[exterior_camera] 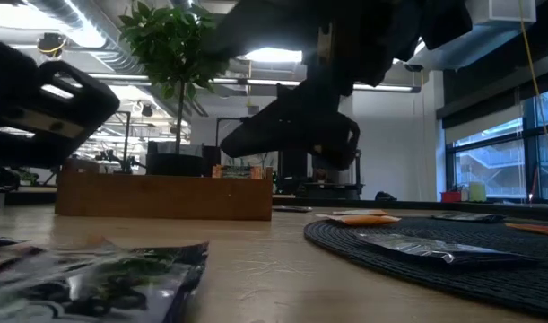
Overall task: Pick & Place Tea
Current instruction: Put the purple tea bag into the middle section of the wooden organizer, then put the orange tea bag into the right section of the wooden organizer
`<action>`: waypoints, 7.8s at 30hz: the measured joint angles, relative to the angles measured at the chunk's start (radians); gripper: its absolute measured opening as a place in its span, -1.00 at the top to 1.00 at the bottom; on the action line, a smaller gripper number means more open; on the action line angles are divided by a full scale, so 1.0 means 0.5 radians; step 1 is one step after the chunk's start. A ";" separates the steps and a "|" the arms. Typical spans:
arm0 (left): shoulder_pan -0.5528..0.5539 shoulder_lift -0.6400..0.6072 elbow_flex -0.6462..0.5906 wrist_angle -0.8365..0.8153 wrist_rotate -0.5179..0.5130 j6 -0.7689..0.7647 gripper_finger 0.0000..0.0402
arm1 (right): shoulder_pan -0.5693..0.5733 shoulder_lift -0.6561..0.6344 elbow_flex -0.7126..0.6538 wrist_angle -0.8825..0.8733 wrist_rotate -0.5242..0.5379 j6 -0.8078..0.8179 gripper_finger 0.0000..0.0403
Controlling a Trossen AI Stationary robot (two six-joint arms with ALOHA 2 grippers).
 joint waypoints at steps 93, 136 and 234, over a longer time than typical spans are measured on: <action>-0.135 -1.170 -0.082 -0.675 -1.577 0.293 0.97 | -0.935 -0.019 0.000 0.454 0.129 -1.302 1.00; -0.057 -1.128 -0.081 -0.674 -0.947 -0.053 0.94 | -0.715 -0.038 0.004 0.408 -0.618 -1.287 0.44; 0.000 -0.502 -0.083 -0.769 -0.350 -0.408 0.94 | -0.577 -0.098 -0.002 -0.068 -0.116 -0.163 0.98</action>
